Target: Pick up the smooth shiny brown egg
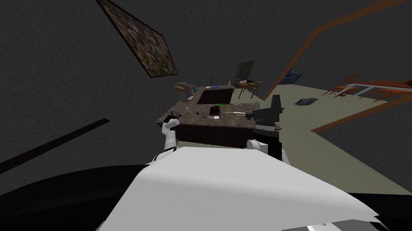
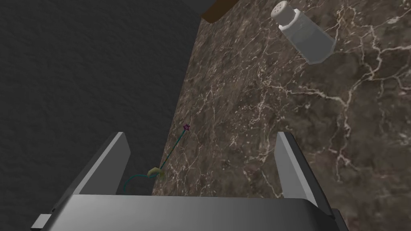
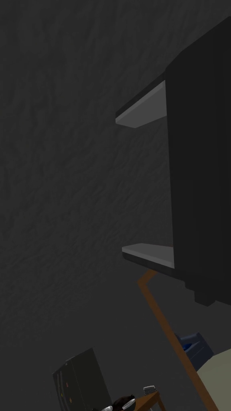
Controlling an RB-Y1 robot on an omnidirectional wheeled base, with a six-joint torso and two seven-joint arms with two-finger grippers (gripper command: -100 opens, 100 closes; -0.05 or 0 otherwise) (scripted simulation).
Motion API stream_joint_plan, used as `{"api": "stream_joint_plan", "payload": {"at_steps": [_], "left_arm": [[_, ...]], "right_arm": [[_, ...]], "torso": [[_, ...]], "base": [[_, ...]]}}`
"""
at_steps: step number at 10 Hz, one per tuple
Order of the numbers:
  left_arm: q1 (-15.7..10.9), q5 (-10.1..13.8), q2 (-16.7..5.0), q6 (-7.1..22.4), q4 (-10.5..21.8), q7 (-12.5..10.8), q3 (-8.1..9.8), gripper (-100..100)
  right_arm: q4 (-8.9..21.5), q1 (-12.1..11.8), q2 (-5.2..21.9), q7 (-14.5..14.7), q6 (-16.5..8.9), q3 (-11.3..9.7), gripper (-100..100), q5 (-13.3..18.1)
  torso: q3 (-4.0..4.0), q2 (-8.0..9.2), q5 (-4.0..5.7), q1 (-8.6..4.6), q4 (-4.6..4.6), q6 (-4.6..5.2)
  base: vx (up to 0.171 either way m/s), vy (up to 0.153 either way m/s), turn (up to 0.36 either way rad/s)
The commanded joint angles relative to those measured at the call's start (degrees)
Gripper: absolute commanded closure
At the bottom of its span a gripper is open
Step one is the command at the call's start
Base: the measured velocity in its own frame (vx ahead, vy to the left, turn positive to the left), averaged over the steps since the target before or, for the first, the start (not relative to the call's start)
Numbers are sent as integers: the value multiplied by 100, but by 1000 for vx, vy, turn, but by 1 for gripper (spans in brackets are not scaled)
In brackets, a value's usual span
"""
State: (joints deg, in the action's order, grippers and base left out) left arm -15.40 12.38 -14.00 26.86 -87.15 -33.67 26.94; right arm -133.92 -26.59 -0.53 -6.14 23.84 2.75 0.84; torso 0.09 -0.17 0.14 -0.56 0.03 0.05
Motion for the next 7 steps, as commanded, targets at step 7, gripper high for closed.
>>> {"api": "stream_joint_plan", "payload": {"at_steps": [7], "left_arm": [[-317,155,-341,957,1069,-472,109,-100]], "right_arm": [[0,0,0,0,0,0,0,0]], "torso": [[3,-5,0,3,2,-1]], "base": [[73,-146,-135]]}}
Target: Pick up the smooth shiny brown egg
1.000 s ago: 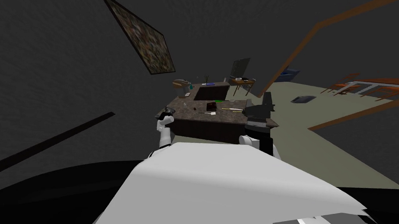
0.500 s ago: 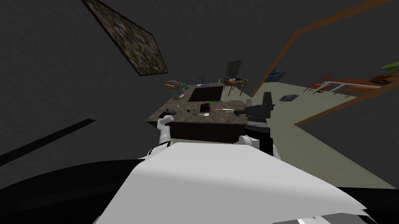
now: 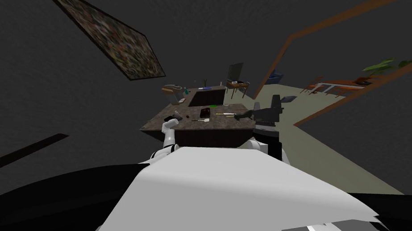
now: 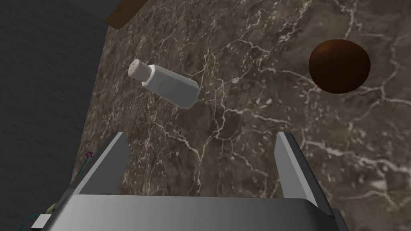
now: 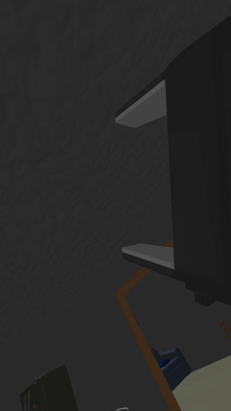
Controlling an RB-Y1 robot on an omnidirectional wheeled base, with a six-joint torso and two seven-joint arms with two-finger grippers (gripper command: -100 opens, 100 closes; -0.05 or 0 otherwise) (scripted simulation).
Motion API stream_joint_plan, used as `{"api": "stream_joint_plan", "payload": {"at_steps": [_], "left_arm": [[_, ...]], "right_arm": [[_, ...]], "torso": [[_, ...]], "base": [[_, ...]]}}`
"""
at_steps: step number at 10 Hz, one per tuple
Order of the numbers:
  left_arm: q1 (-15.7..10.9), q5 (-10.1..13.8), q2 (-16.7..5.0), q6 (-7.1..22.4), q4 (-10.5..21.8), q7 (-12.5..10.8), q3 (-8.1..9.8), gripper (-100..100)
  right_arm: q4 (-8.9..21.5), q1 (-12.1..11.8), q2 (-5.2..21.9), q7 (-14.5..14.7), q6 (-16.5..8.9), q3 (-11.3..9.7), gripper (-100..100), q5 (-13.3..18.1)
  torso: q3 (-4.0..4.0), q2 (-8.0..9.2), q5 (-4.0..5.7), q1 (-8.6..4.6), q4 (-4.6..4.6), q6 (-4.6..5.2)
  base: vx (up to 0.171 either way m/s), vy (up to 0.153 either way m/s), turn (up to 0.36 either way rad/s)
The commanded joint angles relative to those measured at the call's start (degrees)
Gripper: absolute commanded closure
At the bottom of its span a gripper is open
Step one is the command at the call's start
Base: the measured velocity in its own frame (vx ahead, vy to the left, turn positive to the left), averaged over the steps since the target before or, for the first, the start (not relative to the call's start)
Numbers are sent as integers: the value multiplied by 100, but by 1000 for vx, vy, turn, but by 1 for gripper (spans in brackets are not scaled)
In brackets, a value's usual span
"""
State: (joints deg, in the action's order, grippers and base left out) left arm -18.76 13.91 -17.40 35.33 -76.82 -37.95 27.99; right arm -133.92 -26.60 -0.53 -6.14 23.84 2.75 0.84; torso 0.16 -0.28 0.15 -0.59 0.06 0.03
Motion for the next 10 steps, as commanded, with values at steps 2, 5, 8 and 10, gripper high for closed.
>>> {"api": "stream_joint_plan", "payload": {"at_steps": [2,5,8,10], "left_arm": [[5,22,-67,308,272,-130,7,-100],[45,30,-134,506,536,-205,6,-100],[34,24,-159,572,607,-218,6,0],[82,210,-410,378,942,-165,168,-100]], "right_arm": [[0,0,0,0,0,0,0,0],[0,0,1,0,0,1,0,0],[0,0,1,0,0,2,0,0],[0,2,1,0,0,1,0,0]], "torso": [[3,-4,0,1,1,0],[0,1,-5,24,1,-4],[-10,20,-11,51,-3,-6],[-26,48,-11,55,-9,-4]], "base": [[111,-125,-133],[92,-63,-91],[42,1,-23],[-40,8,-176]]}}
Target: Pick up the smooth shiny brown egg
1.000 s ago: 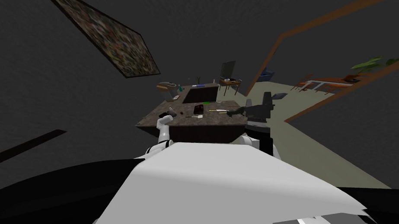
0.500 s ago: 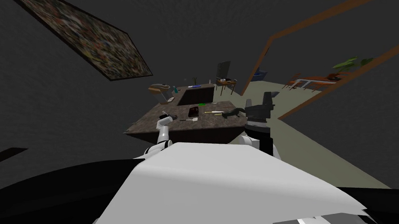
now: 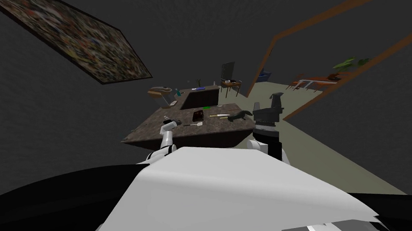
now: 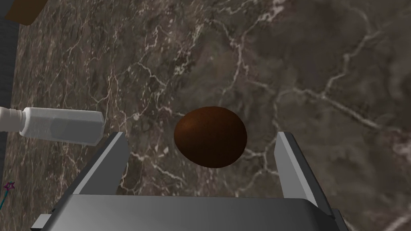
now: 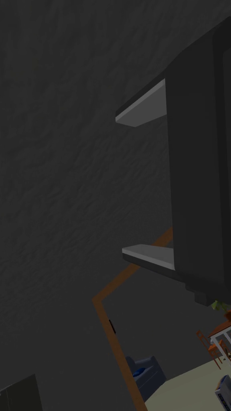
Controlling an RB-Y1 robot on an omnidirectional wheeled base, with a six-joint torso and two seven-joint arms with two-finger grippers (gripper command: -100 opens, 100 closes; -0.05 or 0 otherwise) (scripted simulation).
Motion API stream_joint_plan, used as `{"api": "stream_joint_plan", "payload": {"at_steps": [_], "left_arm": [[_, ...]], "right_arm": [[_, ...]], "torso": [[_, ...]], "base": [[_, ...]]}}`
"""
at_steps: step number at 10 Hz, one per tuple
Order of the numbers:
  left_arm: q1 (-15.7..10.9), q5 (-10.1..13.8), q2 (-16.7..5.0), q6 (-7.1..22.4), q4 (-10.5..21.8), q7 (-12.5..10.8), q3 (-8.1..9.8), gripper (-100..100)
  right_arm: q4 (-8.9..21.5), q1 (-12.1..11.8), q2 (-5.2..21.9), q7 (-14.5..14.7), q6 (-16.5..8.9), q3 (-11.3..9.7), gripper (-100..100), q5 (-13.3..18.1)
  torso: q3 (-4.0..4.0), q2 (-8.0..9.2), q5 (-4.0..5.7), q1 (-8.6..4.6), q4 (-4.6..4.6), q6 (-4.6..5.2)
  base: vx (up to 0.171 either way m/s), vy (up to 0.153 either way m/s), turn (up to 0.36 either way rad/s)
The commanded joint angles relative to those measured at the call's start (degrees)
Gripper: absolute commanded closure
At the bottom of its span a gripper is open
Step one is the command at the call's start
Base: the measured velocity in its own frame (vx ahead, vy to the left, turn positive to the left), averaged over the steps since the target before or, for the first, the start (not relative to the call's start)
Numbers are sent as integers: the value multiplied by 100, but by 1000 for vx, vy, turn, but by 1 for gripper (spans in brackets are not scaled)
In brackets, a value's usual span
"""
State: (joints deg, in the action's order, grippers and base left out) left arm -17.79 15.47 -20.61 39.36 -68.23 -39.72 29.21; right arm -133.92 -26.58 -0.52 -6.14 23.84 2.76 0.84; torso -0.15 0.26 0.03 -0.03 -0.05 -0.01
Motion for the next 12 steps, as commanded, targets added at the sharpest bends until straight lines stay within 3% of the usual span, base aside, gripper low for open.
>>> {"api": "stream_joint_plan", "payload": {"at_steps": [1,7,8,9,12], "left_arm": [[1,115,-172,-89,195,30,99,-100],[97,486,-675,-475,870,136,423,-100],[86,448,-637,-383,760,116,393,-100],[92,456,-643,-391,764,119,399,100],[91,459,-640,-388,764,114,400,100]], "right_arm": [[0,0,0,0,0,0,0,0],[0,-1,0,0,0,0,0,0],[0,0,0,0,0,0,0,0],[0,-1,0,0,0,1,0,0],[0,-1,0,0,0,1,0,0]], "torso": [[0,0,0,0,0,0],[2,-5,1,-6,0,-1],[1,-3,1,-4,0,-1],[3,-7,1,-2,1,-3],[7,-13,3,-5,3,-3]], "base": [[-35,-4,-171],[-29,-5,-148],[-14,4,-32],[0,0,0],[0,0,0]]}}
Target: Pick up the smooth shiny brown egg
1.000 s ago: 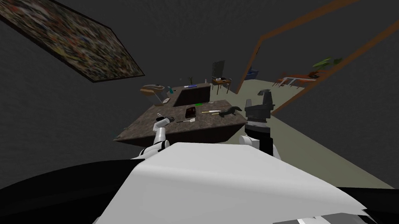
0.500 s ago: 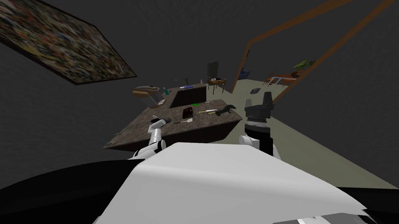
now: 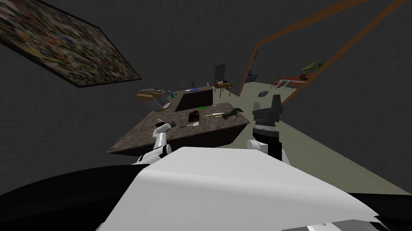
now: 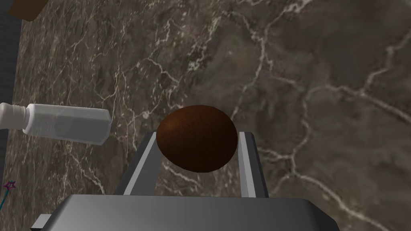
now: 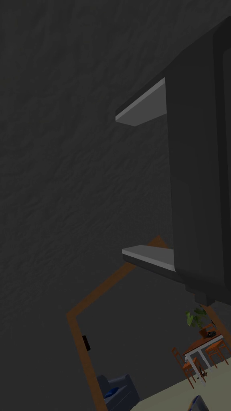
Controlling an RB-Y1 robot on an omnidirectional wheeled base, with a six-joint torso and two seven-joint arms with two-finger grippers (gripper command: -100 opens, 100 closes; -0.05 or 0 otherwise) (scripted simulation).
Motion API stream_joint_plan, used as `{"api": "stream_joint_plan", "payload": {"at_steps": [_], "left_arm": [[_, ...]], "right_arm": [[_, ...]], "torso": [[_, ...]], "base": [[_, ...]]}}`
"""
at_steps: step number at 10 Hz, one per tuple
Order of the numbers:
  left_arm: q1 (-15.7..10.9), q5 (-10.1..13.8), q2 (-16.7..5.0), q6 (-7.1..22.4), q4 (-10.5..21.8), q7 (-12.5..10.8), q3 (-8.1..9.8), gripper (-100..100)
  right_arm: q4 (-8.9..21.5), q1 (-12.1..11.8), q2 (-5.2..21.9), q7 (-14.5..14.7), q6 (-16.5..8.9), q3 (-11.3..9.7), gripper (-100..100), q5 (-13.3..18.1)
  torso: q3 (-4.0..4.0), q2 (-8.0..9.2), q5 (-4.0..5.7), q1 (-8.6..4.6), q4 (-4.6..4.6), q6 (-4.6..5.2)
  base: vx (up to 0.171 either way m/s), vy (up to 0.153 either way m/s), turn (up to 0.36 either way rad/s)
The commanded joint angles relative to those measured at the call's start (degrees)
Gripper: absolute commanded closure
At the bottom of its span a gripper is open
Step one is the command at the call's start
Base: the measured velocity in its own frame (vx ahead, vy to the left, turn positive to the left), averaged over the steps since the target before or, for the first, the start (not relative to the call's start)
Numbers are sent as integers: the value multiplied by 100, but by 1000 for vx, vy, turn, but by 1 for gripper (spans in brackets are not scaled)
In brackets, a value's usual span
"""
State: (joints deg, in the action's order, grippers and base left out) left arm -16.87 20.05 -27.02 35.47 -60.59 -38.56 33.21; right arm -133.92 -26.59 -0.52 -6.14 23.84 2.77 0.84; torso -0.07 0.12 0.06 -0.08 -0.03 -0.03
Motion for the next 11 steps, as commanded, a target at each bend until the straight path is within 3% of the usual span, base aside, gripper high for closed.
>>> {"api": "stream_joint_plan", "payload": {"at_steps": [1,2,3,4,10,11], "left_arm": [[0,0,0,0,0,0,0,100],[0,-1,-1,0,0,1,0,0],[-43,-157,217,106,-232,-33,-139,100],[-43,-157,217,106,-232,-33,-139,100],[-155,-590,803,556,-1019,-156,-516,100],[-155,-590,803,556,-1019,-156,-516,100]], "right_arm": [[0,0,0,0,0,0,0,0],[0,0,0,0,0,0,0,0],[0,0,0,0,0,0,0,0],[0,-2,0,0,0,1,0,0],[0,0,0,0,0,0,0,0],[0,0,0,0,0,0,0,0]], "torso": [[0,0,0,0,0,0],[0,0,-1,0,0,0],[0,0,-1,0,0,0],[8,-15,0,-6,2,-7],[6,-12,-1,6,1,2],[6,-13,0,9,1,-1]], "base": [[0,0,0],[0,0,0],[57,-18,241],[46,-43,158],[32,10,165],[18,15,57]]}}
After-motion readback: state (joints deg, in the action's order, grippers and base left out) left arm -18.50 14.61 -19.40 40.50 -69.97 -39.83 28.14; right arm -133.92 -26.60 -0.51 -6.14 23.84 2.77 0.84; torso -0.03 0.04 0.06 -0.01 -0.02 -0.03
